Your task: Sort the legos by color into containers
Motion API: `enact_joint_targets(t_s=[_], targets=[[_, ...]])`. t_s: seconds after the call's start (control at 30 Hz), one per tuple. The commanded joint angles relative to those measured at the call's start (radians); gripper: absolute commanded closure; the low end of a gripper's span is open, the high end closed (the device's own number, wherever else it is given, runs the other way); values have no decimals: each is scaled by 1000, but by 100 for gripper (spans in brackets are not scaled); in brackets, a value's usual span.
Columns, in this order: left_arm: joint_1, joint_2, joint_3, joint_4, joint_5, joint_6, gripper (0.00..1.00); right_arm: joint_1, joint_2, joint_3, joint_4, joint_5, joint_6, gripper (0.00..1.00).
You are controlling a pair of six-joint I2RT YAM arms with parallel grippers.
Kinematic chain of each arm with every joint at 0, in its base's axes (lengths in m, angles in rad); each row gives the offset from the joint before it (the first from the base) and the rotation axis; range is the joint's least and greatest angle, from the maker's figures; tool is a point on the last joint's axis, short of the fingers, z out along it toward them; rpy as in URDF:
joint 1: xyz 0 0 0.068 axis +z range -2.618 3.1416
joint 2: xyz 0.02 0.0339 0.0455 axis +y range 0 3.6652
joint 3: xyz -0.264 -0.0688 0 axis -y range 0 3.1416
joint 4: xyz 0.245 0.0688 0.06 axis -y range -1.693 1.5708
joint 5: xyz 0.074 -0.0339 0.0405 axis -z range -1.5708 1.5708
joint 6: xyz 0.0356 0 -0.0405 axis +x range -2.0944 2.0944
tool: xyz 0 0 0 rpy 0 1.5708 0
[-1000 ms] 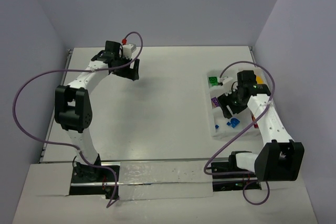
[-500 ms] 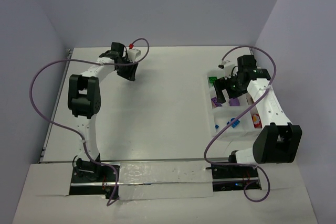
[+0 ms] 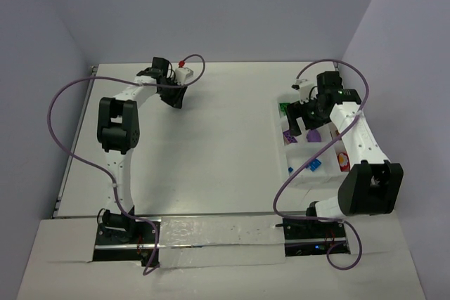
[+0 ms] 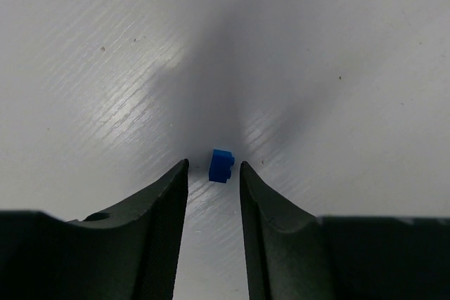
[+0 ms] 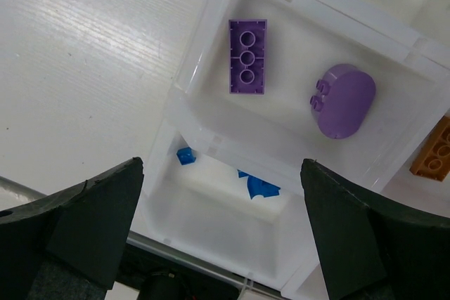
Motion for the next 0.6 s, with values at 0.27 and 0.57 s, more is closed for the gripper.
enact_joint_targets(t_s=[0.27, 0.57], targets=[[4, 15, 5, -41, 34, 54, 78, 11, 19, 75, -12, -10, -1, 0], [4, -81, -59, -53, 123, -5, 98, 111, 36, 119, 57, -18, 69, 0]])
